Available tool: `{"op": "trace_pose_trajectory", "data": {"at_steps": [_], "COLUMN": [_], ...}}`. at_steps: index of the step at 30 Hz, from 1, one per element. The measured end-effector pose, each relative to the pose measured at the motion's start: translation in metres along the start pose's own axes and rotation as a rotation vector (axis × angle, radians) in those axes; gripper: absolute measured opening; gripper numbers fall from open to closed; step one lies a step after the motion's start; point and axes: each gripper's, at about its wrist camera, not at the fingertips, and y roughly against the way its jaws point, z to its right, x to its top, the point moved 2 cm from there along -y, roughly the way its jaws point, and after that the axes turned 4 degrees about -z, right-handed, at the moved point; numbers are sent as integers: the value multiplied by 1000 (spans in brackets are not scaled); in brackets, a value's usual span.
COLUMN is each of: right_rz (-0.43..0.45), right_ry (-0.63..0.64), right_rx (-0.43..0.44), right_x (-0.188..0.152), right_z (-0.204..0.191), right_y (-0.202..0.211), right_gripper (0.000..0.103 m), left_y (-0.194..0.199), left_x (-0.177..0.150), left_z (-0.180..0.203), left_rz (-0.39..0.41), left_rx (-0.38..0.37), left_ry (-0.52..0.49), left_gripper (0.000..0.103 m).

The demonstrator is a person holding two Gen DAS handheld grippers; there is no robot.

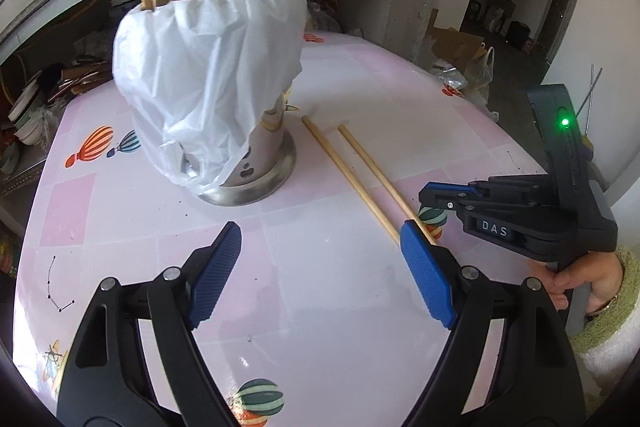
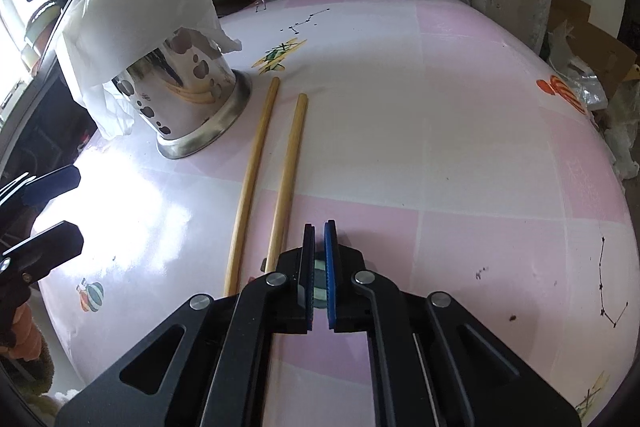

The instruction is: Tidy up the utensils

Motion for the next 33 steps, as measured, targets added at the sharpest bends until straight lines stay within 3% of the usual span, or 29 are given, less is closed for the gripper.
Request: {"op": "trace_pose_trajectory", "data": {"at_steps": [7,15,26,33], "right_rz": [30,-20,-33,-20], "right_ry": [27,77,98,-12], "right_rx": [77,85,70,63], "right_x": [7,14,15,2], "right_z": [-8,-19,-21,-1], "right_y": [13,-11,-14,-3], "right_gripper": [6,7,8,6], "left_y": [-22,-36,-45,-64], "left_x": [13,16,18,27], "left_z": [7,-2,-2,18], "left_rz": [-19,-46,-60,-89], "left_rx": [-2,-3,-12,-54], "left_ry": [-4,35,51,10], "left_gripper": [62,44,43,43]}}
